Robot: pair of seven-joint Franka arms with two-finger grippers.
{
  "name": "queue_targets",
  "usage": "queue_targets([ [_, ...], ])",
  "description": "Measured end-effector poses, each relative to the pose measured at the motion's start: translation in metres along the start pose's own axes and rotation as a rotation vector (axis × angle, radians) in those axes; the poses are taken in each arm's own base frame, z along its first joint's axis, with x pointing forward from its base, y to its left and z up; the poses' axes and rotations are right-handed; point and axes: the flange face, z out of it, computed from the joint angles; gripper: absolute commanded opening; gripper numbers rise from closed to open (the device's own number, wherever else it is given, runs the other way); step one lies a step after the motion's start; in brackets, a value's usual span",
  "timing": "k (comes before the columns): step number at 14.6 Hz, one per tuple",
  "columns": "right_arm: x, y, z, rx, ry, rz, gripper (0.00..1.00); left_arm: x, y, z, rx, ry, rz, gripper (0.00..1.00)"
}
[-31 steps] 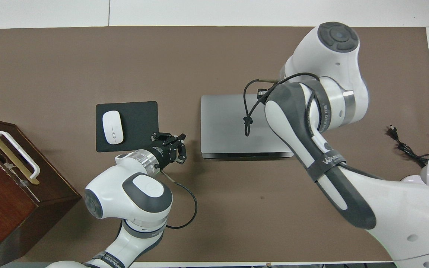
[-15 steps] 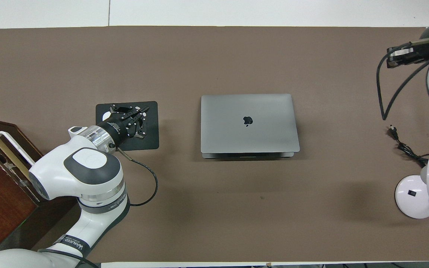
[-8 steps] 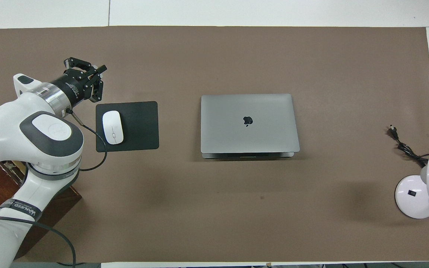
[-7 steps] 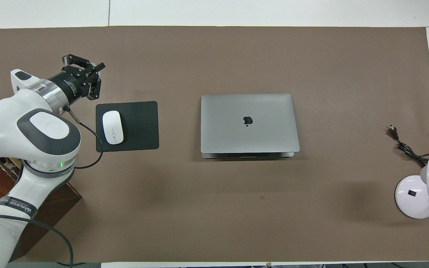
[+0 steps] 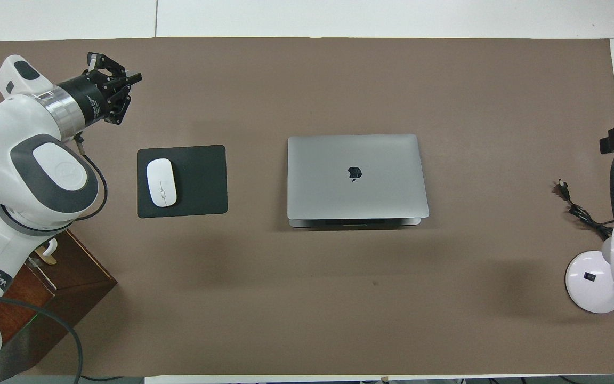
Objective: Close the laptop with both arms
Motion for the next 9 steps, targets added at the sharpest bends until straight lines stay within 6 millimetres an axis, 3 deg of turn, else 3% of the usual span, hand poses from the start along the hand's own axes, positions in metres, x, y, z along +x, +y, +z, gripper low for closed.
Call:
queue_targets([
  [1,-0.001,0.002,0.004,0.0,0.002,0.004,0.97,-0.003,0.005,0.001,0.039,0.001,0.088,0.0],
  [4,-0.006,0.003,0.007,-0.001,0.004,0.006,0.99,-0.002,0.021,-0.002,0.193,-0.019,0.292,0.0],
  [9,-0.005,0.002,-0.001,-0.004,0.051,0.004,1.0,-0.005,0.038,-0.023,0.432,-0.078,0.439,0.0],
])
